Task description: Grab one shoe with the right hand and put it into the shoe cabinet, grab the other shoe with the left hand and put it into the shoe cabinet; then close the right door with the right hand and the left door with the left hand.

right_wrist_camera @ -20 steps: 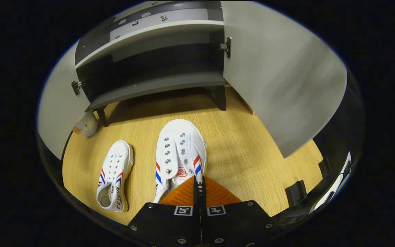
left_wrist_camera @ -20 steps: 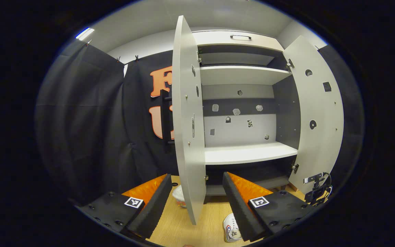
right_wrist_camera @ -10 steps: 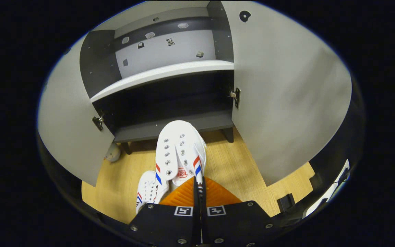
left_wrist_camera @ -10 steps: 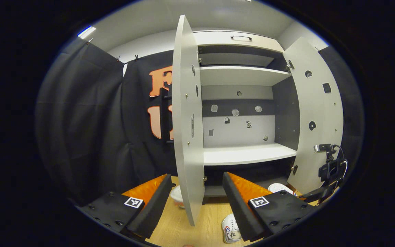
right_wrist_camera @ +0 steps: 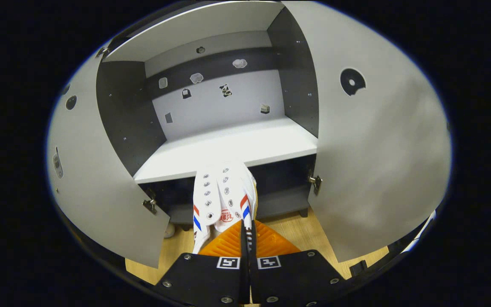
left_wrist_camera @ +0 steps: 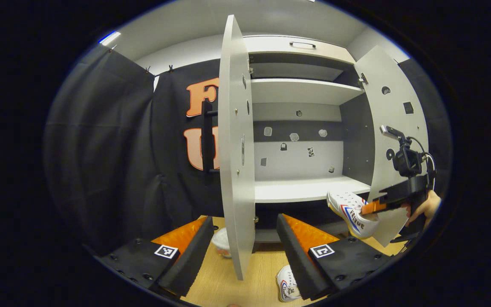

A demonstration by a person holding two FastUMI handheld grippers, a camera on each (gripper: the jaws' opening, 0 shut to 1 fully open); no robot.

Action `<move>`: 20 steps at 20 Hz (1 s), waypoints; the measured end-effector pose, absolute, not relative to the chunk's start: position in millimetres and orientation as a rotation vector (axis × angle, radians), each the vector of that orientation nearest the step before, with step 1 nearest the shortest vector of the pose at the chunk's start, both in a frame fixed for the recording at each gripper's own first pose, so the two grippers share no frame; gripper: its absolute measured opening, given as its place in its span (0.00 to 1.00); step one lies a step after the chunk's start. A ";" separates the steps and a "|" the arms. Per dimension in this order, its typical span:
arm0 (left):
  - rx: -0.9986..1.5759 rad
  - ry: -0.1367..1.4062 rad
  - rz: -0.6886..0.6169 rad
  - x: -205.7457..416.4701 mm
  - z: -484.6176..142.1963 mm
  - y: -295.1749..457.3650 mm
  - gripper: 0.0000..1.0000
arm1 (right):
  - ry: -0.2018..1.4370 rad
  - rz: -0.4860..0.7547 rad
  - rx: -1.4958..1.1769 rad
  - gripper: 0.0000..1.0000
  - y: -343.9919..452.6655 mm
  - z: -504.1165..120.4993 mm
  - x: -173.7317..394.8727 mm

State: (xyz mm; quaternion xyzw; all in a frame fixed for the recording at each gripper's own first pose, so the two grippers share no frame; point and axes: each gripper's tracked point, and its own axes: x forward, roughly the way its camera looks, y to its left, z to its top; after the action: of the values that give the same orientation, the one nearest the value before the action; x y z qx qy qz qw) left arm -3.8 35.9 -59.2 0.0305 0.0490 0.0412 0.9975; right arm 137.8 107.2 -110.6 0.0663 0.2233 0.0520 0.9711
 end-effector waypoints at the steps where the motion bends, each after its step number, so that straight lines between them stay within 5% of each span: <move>1: 0.063 0.097 0.085 -2.4 -59.8 37.6 0.96 | 0.437 0.108 0.141 0.00 107.5 -105.1 131.5; 10: 0.050 0.111 0.107 11.5 -67.9 48.5 0.96 | 0.374 0.089 0.131 0.00 117.7 -38.4 210.5; 20: 0.048 0.157 0.155 17.1 -87.6 69.1 0.97 | 0.495 0.054 0.166 0.00 127.5 -60.4 302.0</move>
State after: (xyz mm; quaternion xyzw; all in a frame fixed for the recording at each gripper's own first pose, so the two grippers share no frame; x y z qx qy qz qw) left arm 17.1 69.1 -87.6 0.0240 0.0783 0.0772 0.9936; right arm 302.0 127.5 -60.4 0.0821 0.2446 0.0264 0.9658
